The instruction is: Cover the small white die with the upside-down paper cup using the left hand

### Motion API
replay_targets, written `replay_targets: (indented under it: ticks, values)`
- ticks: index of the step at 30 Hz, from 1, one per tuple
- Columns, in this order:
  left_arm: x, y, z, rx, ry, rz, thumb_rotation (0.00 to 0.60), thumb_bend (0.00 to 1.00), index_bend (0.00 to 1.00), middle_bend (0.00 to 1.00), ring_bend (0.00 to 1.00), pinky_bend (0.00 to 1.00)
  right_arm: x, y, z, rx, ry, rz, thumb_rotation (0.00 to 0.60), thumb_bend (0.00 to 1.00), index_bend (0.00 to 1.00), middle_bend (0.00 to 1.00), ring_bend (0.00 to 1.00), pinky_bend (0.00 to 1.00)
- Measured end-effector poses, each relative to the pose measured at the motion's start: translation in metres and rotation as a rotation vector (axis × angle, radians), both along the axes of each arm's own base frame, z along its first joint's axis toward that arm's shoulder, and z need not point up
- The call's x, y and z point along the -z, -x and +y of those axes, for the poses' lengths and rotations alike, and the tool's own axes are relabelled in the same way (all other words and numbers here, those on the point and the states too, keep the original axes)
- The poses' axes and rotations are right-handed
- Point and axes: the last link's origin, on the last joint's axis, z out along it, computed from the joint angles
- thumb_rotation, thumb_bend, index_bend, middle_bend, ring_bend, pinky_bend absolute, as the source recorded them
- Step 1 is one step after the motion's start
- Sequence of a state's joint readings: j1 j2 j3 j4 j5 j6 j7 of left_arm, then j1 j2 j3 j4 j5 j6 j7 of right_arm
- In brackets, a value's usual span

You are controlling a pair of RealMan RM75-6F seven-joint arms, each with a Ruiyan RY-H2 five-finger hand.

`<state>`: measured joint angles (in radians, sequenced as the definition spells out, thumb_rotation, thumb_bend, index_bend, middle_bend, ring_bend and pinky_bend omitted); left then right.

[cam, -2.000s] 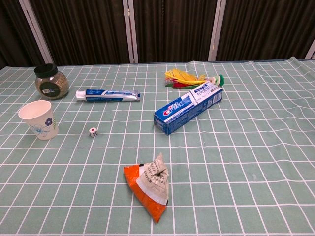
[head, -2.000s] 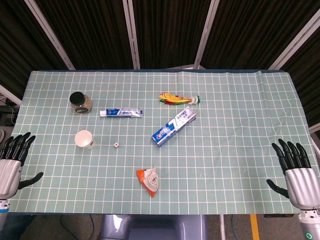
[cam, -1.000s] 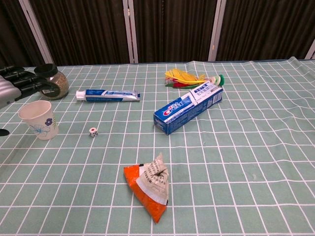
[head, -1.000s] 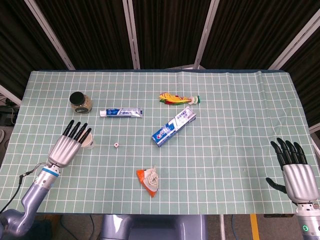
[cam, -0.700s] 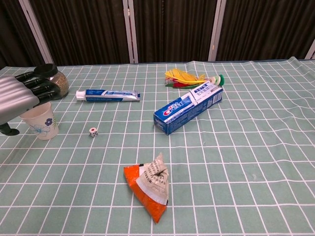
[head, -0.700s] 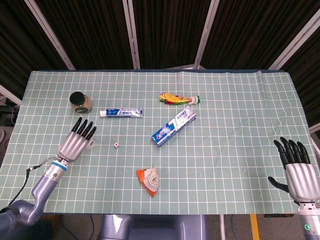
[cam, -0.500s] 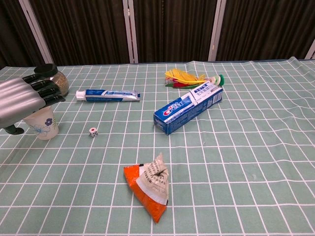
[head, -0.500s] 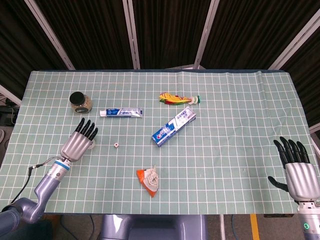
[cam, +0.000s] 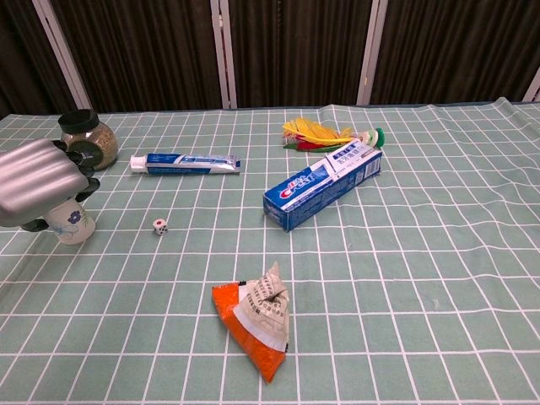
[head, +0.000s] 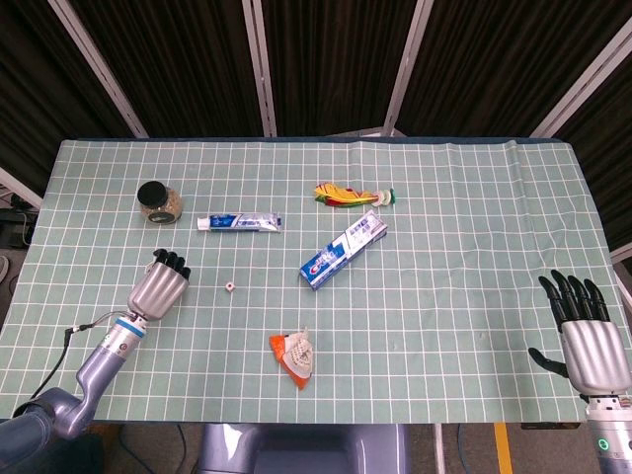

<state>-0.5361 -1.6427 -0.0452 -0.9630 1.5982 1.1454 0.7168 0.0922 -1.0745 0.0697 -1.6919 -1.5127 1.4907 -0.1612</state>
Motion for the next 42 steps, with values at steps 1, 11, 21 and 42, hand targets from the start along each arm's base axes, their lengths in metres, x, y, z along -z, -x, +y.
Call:
replay_targets:
  ticks: [1,11,21,42]
  values:
    - [-0.001,0.000,0.000,-0.011,0.000,-0.016,0.600,0.00,0.50,0.40,0.35,0.38,0.000,0.000,0.000,0.000,-0.002,0.000,0.600,0.00,0.00,0.00,0.00,0.00]
    - [-0.027,0.000,0.004,-0.236,0.050,-0.445,0.600,0.00,0.51,0.39,0.35,0.38,0.005,-0.002,0.001,-0.003,-0.015,0.003,0.600,0.00,0.00,0.00,0.00,0.00]
    - [-0.058,0.022,0.005,-0.614,0.230,-1.047,0.600,0.00,0.50,0.39,0.34,0.38,0.011,-0.005,0.002,-0.007,-0.033,0.008,0.600,0.00,0.00,0.00,0.00,0.00]
    - [-0.056,0.041,0.003,-0.695,0.313,-1.216,0.600,0.00,0.00,0.00,0.00,0.00,0.008,-0.004,0.003,0.001,-0.034,-0.004,0.600,0.00,0.00,0.00,0.00,0.00]
